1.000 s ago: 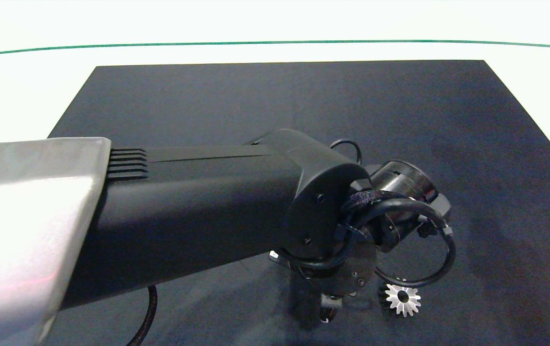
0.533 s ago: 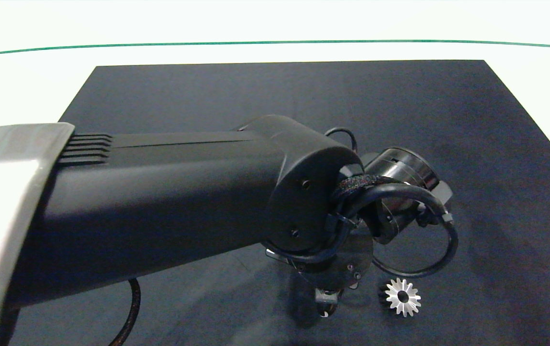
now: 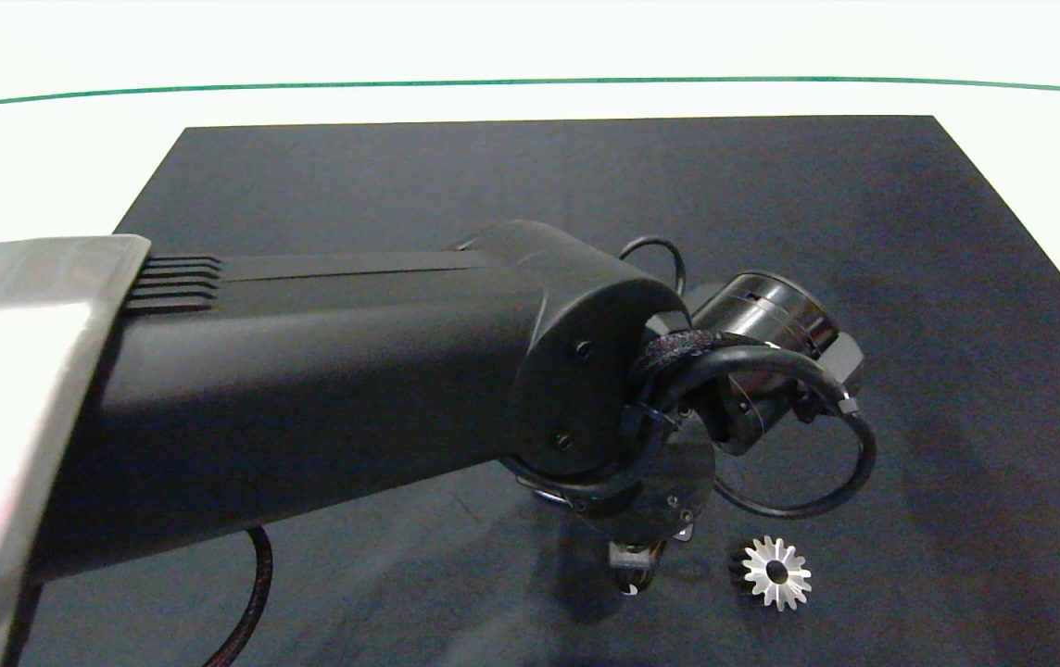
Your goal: Remove an incorrectly installed larger gear and replace it with the correct smaller gear
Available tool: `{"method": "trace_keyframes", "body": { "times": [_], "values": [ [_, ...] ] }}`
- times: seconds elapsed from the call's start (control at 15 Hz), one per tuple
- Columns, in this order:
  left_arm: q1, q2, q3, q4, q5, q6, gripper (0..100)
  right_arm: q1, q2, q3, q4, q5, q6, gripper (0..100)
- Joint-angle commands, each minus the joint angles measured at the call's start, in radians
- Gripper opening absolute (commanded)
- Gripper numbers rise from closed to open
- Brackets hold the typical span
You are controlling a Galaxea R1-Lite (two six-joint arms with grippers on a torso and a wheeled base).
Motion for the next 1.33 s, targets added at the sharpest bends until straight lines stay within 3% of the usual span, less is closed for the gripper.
{"method": "trace_keyframes", "body": {
  "times": [0.07,1.33],
  "values": [
    [0.004,0.014,0.000,0.005,0.003,-0.003,16,0.000,0.002,0.000,0.005,0.001,-0.001,100],
    [0.021,0.014,0.000,0.005,0.004,0.008,16,0.002,0.000,0.002,0.003,0.001,-0.003,100]
  ]
}}
